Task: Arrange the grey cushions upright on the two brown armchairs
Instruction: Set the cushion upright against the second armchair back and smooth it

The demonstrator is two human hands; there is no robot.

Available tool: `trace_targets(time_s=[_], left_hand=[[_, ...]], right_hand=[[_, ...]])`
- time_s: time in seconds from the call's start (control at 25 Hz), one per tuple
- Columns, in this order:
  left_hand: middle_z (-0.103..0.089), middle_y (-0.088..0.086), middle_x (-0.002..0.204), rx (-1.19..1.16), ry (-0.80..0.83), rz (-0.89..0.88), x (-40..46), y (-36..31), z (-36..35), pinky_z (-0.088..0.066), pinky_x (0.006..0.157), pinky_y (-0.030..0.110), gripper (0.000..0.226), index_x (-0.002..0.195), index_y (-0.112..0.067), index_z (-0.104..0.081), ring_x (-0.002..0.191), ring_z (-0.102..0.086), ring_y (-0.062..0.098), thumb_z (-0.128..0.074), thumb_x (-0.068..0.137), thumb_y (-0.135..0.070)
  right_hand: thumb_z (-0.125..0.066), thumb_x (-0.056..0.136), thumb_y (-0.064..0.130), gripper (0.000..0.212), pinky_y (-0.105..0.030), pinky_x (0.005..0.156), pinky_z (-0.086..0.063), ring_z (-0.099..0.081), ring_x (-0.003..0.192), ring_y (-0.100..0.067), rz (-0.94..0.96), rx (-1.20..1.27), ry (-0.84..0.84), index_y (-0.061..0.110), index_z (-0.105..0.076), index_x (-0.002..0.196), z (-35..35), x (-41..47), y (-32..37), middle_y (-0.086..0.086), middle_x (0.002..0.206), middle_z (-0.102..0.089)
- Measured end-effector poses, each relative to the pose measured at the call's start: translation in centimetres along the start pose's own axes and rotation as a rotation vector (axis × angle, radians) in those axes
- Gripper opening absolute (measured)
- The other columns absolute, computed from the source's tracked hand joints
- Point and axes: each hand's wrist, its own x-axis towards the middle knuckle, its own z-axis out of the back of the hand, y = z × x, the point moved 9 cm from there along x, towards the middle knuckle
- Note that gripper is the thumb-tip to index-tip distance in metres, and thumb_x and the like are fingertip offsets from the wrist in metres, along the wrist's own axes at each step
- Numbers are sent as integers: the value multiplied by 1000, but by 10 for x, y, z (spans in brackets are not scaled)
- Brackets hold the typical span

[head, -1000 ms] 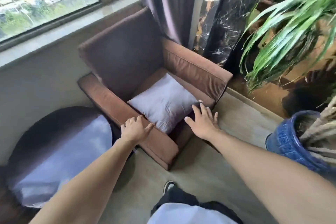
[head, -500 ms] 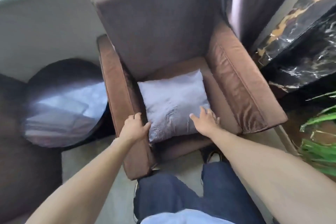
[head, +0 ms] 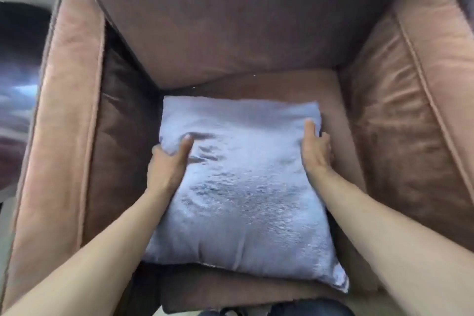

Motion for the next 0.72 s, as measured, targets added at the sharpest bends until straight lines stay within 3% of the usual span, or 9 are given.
trace_targets(time_s=[0.08, 0.24, 0.36, 0.44, 0.52, 0.56, 0.64, 0.72], left_hand=[[-58, 17, 143, -114, -138, 9, 23, 3, -8, -41, 106, 49, 108, 148, -15, -42, 131, -53, 39, -35, 73, -92], [-53, 18, 149, -84, -268, -30, 20, 1, -24, -38, 110, 57, 101, 152, -16, -35, 134, -49, 40, -27, 78, -84], [-52, 18, 148, -36, -219, -28, 15, -3, -24, -39, 108, 58, 101, 150, -13, -34, 133, -50, 39, -27, 79, -84], [-57, 21, 141, -123, -110, 44, 15, -7, -17, -41, 107, 57, 101, 145, -10, -40, 129, -54, 40, -33, 76, -84], [-64, 26, 122, -384, -72, 152, 10, -16, -2, -45, 103, 58, 98, 129, -1, -52, 117, -59, 44, -41, 75, -83], [-66, 18, 110, -455, -89, 178, 7, -24, 10, -48, 99, 55, 95, 117, -1, -56, 109, -62, 40, -42, 75, -85], [-62, -1, 95, -438, -143, 107, -3, -60, 39, -49, 86, 49, 92, 100, -9, -55, 93, -60, 29, -41, 70, -96], [-66, 9, 101, -487, -174, -60, -10, -100, 66, -51, 86, 56, 99, 102, -7, -56, 95, -63, 29, -43, 68, -98]], right_hand=[[-44, 88, 73, 77, -42, 90, -40, -56, 121, -39, 29, 34, -112, 9, -55, 130, -19, 22, 8, -22, 131, -61], [-42, 90, 72, 67, -45, 82, -44, -59, 111, -45, 136, -16, -275, 10, -50, 115, -27, 24, 5, -30, 120, -63], [-37, 86, 76, 72, -44, 77, -42, -60, 106, -46, 144, -5, -230, 10, -49, 110, -28, 21, 6, -29, 115, -64], [-47, 94, 65, 60, -44, 82, -43, -60, 109, -45, 107, -3, -157, 7, -52, 110, -21, 19, 11, -28, 116, -65], [-54, 96, 56, 45, -42, 85, -43, -60, 110, -38, 61, 43, -76, 13, -59, 107, -7, 10, 21, -18, 111, -68], [-56, 94, 55, 37, -38, 81, -44, -60, 105, -33, 58, 109, -43, 19, -61, 99, 2, 4, 29, -7, 101, -69], [-57, 89, 54, 30, -27, 71, -44, -62, 92, -20, 162, 310, -26, 26, -59, 83, 30, -6, 69, 14, 82, -63], [-55, 87, 49, 22, -19, 65, -42, -58, 72, -6, 376, 497, -71, 30, -58, 77, 75, -18, 125, 20, 70, -59]])
